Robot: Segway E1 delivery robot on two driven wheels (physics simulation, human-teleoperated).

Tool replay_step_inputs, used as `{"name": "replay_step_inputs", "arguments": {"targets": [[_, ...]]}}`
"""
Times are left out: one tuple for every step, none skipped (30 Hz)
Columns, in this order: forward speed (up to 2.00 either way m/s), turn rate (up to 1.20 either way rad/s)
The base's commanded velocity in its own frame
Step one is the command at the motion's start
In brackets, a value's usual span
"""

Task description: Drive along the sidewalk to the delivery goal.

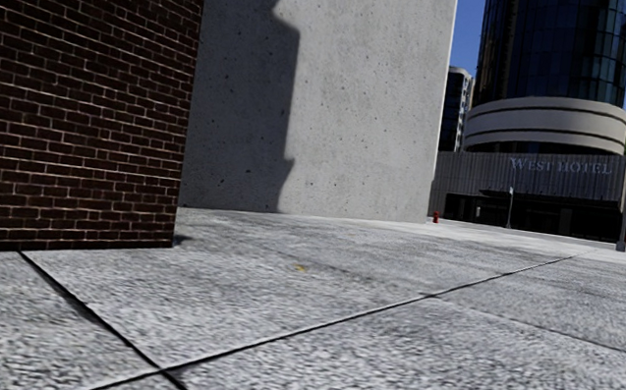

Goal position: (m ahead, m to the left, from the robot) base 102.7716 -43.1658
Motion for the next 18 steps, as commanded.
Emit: {"name": "replay_step_inputs", "arguments": {"targets": [[1.26,-0.38],[1.28,-0.38],[1.28,-0.38],[1.29,-0.38],[1.3,-0.38],[1.3,-0.38],[1.3,-0.38],[1.31,-0.38],[1.31,-0.38],[1.32,-0.38],[1.33,-0.38],[1.33,-0.38],[1.34,-0.38],[1.36,-0.38],[1.37,-0.38],[1.4,-0.38],[1.42,-0.38],[1.42,-0.38]]}}
